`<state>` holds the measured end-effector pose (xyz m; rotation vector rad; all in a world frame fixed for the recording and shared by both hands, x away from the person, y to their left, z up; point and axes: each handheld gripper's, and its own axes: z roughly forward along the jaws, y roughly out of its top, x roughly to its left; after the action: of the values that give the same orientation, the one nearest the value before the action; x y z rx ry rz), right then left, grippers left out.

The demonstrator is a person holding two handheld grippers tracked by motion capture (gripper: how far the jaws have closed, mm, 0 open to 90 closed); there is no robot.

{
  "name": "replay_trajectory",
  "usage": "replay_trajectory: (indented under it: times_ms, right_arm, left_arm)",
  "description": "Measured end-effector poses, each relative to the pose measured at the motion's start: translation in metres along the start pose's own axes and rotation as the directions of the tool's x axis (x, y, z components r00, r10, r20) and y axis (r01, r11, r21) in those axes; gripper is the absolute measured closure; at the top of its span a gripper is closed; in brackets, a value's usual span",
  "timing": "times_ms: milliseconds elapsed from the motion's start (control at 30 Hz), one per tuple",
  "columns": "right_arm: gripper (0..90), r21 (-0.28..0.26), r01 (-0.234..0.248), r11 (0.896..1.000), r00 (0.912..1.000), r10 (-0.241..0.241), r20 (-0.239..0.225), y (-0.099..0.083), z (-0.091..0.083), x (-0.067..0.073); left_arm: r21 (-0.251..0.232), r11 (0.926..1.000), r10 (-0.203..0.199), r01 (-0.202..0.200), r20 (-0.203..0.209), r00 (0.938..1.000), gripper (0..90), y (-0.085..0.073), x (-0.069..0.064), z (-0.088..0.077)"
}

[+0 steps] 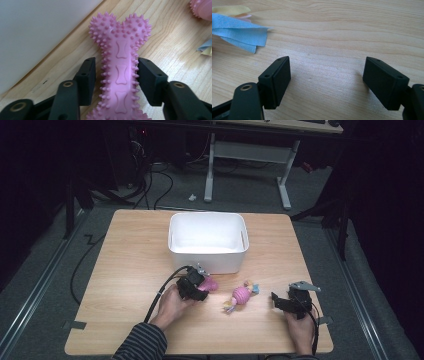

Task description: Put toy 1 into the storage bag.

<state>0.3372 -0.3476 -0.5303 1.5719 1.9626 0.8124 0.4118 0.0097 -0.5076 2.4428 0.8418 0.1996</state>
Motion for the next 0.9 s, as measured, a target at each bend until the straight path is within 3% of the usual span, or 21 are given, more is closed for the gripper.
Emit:
replay_trajectory:
  times_ms: [167, 467, 800, 900]
  right_arm:
    - [22.5, 0.001, -0.001, 1.0, 1.0, 0.001, 0.001, 0.0, 0.0, 0.0]
    - [22.6, 0.001, -0.002, 1.0, 1.0, 0.002, 0.001, 0.0, 0.0, 0.0]
    - [22.5, 0.001, -0.002, 1.0, 1.0, 0.002, 0.0, 0.0, 0.0, 0.0]
    - [22.6, 0.001, -0.001, 1.0, 1.0, 0.001, 0.001, 0.0, 0.0, 0.0]
  left_arm:
    - [-0.003, 1.0, 0.009, -0.009, 0.004, 0.9999, 57.3, 0.0, -0.001, -0.001]
    - [0.012, 0.999, 0.042, -0.042, 0.0, 0.9991, 58.6, -0.001, -0.004, -0.006]
    - [-0.026, 0.9991, 0.035, -0.034, 0.023, 0.9991, 58.7, -0.005, -0.005, -0.03]
    - [-0.055, 0.9982, 0.025, -0.022, 0.039, 0.9989, 58.7, -0.007, -0.005, -0.045]
